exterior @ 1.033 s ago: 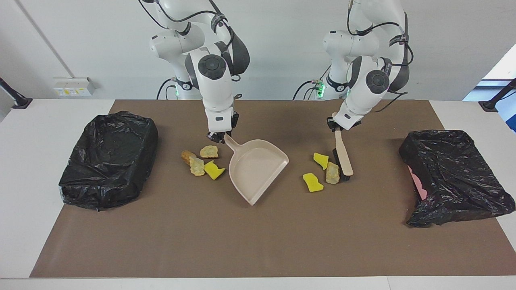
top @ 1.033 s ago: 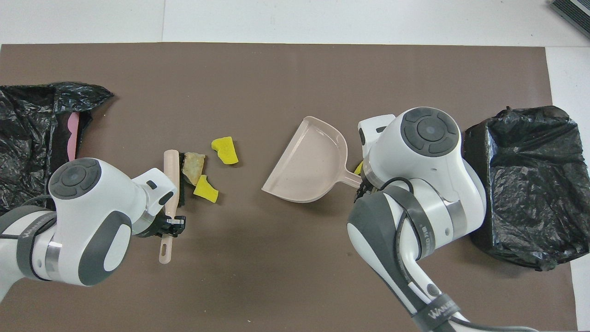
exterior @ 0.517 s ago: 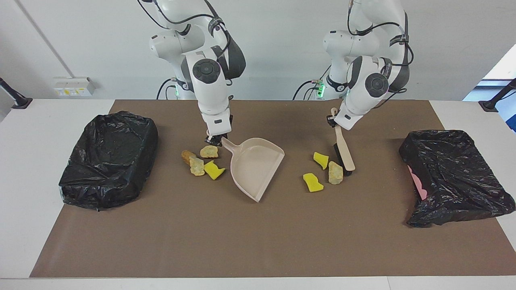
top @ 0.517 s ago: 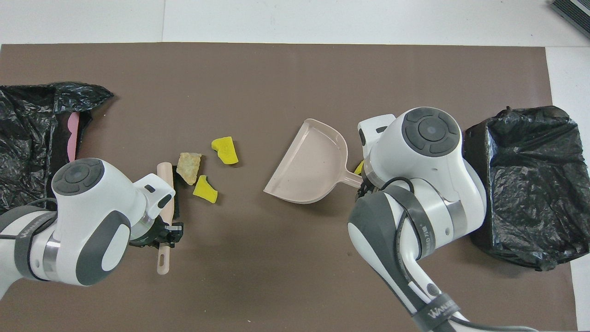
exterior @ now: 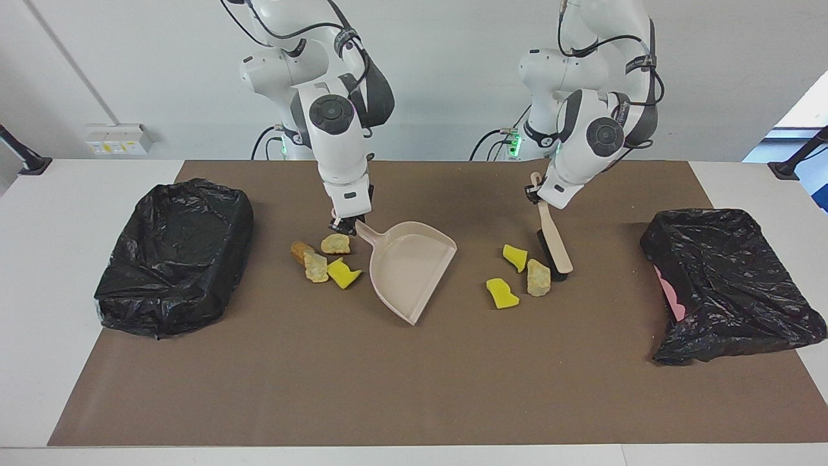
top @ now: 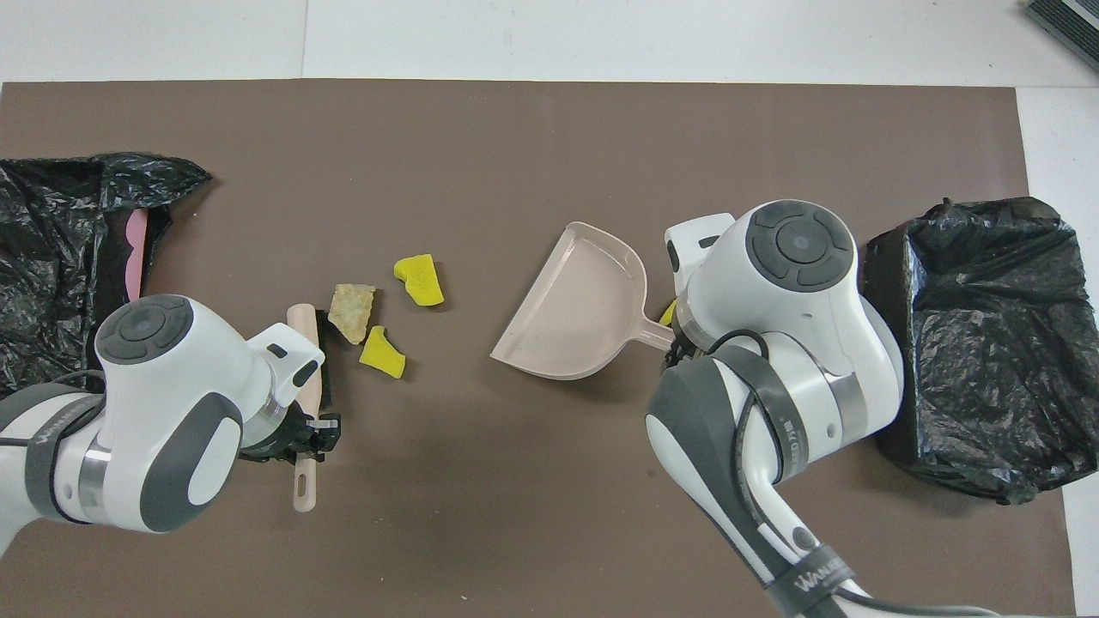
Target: Sweep and dump trash in bin
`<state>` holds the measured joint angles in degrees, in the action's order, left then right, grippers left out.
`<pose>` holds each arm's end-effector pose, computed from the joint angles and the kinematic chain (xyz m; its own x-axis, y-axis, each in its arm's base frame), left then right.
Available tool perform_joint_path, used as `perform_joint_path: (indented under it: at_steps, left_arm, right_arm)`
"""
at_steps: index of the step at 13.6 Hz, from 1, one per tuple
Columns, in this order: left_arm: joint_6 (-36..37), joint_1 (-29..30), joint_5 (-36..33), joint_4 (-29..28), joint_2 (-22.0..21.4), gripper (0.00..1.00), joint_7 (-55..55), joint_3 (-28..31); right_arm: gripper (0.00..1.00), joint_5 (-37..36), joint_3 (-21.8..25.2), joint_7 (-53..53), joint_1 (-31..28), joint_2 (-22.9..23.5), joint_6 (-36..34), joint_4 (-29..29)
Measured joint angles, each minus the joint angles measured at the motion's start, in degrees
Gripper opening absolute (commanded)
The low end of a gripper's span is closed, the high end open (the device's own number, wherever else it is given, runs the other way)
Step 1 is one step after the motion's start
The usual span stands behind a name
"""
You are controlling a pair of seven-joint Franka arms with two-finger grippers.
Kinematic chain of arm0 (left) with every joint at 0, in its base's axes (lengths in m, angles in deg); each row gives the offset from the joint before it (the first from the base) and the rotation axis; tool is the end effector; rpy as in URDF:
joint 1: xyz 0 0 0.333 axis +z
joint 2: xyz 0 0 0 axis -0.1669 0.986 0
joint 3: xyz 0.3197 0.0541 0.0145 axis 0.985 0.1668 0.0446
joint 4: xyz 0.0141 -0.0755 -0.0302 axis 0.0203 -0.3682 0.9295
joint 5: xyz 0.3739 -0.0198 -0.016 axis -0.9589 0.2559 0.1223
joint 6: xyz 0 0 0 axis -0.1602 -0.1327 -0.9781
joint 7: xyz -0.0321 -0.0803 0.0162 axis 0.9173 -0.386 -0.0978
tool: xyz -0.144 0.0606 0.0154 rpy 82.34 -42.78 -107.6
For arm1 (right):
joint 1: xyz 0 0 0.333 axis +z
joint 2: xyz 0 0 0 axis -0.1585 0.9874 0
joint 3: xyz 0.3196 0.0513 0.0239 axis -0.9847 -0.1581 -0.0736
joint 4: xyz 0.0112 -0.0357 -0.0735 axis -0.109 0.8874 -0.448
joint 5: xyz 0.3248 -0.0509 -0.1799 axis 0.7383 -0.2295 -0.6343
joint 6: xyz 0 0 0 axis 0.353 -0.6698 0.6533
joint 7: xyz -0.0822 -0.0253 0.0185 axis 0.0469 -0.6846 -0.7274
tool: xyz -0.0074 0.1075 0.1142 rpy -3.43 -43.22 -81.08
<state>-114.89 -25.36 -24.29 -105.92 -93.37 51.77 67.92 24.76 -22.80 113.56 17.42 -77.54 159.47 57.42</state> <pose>0.4026 -0.1317 0.3376 0.9345 0.1000 -0.3416 0.0947 -0.9950 -0.0320 0.5205 0.2238 0.3948 0.5057 0.8610 -0.0551 0.8573 -0.5086 -0.0800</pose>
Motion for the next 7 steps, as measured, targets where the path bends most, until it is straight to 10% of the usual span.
perform_joint_path:
  at_steps: [7]
  left_arm:
    - [0.0, 0.0, 0.0, 0.0, 0.0, 0.0, 0.0, 0.0]
  right_arm:
    - [0.0, -1.6, -0.1, -1.5, 2.5, 2.5, 3.9, 2.3]
